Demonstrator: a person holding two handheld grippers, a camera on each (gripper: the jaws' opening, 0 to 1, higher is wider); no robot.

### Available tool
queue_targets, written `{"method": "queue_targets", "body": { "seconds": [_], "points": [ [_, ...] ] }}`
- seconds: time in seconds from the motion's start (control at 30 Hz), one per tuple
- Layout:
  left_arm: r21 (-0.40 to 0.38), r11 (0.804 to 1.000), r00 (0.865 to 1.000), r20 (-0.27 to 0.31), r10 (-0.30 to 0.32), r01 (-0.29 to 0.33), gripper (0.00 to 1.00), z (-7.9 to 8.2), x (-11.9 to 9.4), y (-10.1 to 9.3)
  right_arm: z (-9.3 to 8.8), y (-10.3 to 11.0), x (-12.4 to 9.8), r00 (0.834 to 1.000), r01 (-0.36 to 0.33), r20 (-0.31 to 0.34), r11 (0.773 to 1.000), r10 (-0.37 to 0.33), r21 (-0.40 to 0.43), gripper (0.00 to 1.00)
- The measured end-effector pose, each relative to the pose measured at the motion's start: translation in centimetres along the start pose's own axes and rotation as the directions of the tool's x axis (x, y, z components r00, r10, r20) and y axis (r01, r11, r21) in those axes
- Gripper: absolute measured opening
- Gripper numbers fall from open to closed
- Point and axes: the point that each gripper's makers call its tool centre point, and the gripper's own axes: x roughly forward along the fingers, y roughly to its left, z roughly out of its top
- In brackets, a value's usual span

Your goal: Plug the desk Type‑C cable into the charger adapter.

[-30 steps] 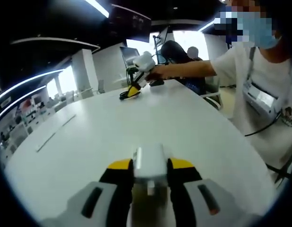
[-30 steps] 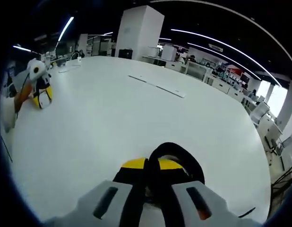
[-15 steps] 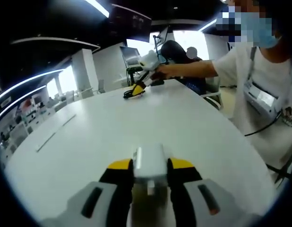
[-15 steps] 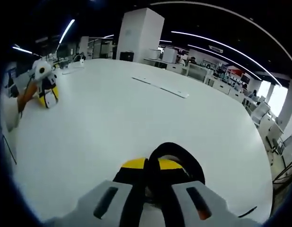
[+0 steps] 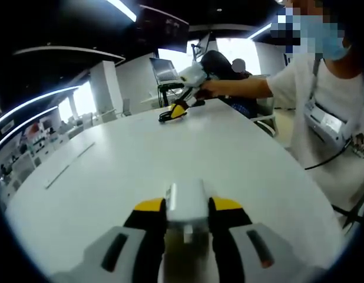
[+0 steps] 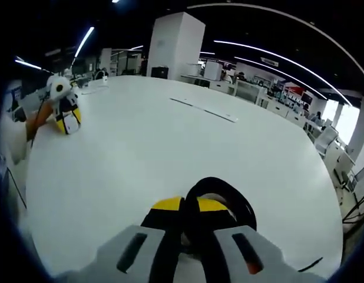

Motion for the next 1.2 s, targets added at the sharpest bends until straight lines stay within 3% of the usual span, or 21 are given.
{"method": "queue_targets", "body": {
  "seconds": [1.2],
  "points": [
    [-0.007,1.0,1.0,0.004,-0.001,0.001,0.29,0.0,0.1,-0.1,-1.6,2.8,-1.7,0.998,-0.028,0.051,0.999,0.025,0.042,0.07]
  ]
}}
